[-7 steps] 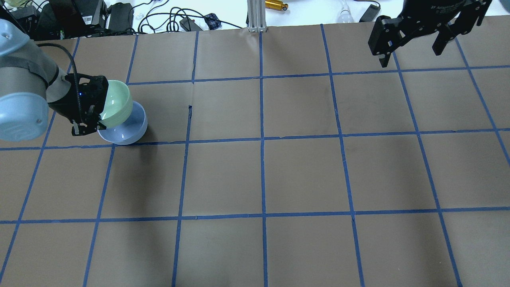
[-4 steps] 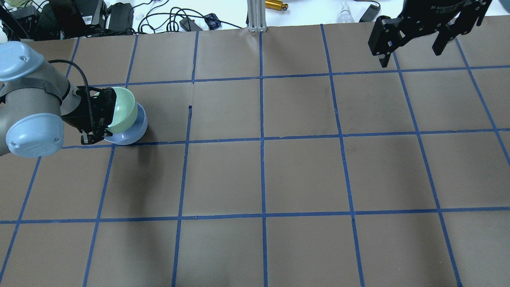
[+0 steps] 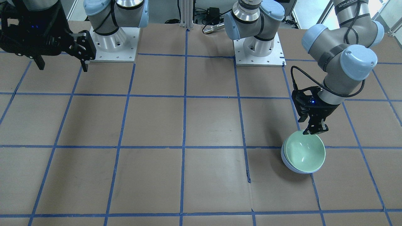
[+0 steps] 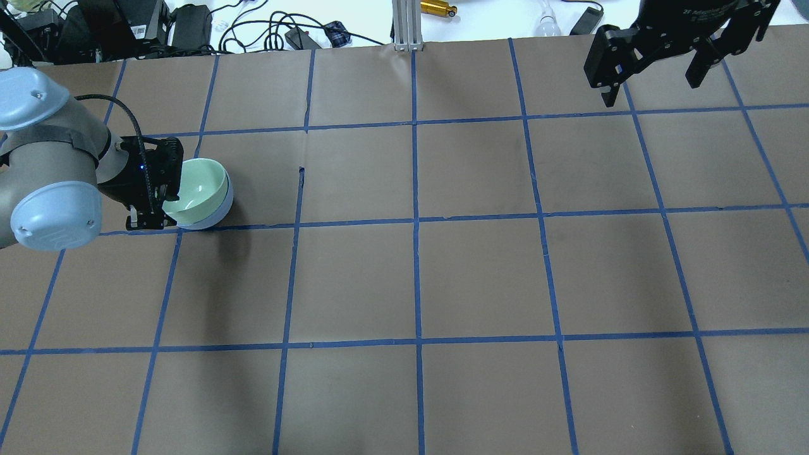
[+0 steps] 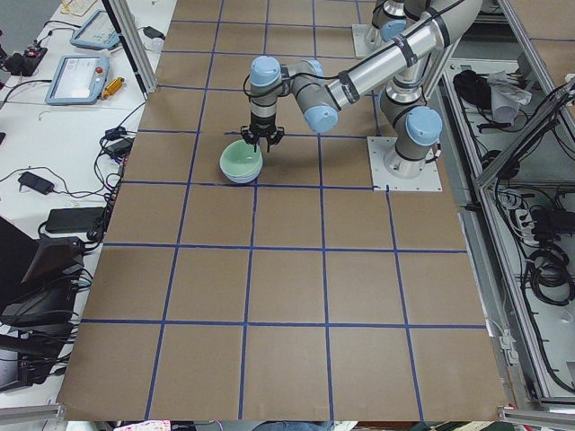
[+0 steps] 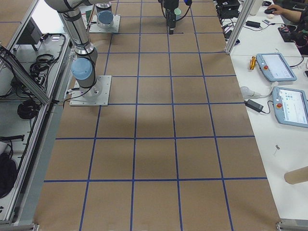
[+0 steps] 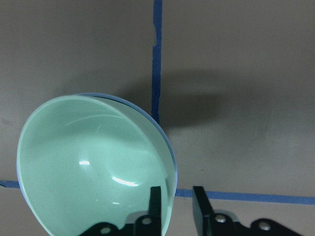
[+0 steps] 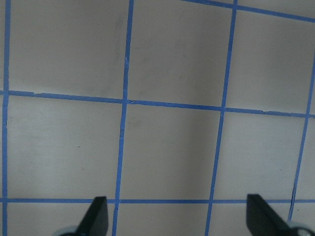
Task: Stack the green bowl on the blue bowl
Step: 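Lower the green bowl into the blue bowl with the left gripper, then open the left gripper and raise it away from the stacked bowls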
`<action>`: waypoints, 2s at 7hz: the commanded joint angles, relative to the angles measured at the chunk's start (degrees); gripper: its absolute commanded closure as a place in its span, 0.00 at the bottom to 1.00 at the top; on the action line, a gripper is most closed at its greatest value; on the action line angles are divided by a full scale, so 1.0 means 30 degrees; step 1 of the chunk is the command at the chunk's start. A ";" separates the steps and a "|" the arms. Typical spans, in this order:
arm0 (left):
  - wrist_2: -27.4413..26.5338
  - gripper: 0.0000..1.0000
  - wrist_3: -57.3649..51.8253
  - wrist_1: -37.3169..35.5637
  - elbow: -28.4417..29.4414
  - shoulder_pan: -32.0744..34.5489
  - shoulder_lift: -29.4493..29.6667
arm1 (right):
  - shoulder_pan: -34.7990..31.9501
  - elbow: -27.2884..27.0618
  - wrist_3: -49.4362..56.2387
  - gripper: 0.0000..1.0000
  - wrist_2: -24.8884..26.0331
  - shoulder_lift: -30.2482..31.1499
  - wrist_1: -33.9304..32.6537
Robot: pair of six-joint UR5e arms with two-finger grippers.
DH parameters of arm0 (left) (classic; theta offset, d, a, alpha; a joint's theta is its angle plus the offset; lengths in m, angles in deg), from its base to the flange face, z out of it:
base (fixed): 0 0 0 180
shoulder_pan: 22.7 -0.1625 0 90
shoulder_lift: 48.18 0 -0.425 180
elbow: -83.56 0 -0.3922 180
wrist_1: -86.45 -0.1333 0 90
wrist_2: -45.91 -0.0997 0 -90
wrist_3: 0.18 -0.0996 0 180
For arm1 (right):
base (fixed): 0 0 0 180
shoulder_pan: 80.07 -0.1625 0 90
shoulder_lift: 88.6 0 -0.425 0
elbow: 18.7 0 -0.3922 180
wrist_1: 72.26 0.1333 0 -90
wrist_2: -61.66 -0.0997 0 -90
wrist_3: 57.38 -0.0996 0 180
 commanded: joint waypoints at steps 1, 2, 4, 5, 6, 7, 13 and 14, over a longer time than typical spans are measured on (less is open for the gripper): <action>0.0006 0.00 0.3316 0.0285 0.0813 0.1131 -0.0875 | 0.0000 0.0000 0.0001 0.00 0.0000 0.0000 0.0000; -0.0141 0.00 0.6272 0.2086 0.2096 0.2620 -0.1316 | 0.0000 0.0000 0.0001 0.00 0.0000 0.0000 0.0000; -0.0142 0.00 1.5307 0.5366 0.4705 0.4968 -0.1641 | 0.0000 0.0000 0.0001 0.00 0.0000 0.0000 0.0000; 0.0032 0.00 1.9559 0.5878 0.5674 0.5733 -0.1613 | 0.0000 0.0000 0.0001 0.00 0.0000 0.0000 0.0000; -0.0140 0.00 2.1052 0.6724 0.6583 0.6611 -0.1642 | 0.0000 0.0000 0.0001 0.00 0.0000 0.0000 0.0000; -0.0171 0.00 2.4431 0.8096 0.7288 0.6910 -0.1526 | 0.0000 0.0000 0.0001 0.00 0.0000 0.0000 0.0000; -0.0083 0.00 3.2727 1.3238 0.8382 0.6678 -0.1936 | 0.0000 0.0000 0.0001 0.00 0.0000 0.0000 0.0000; -0.0141 0.00 3.2669 1.3179 0.8321 0.6678 -0.2022 | 0.0000 0.0000 0.0001 0.00 0.0000 0.0000 0.0000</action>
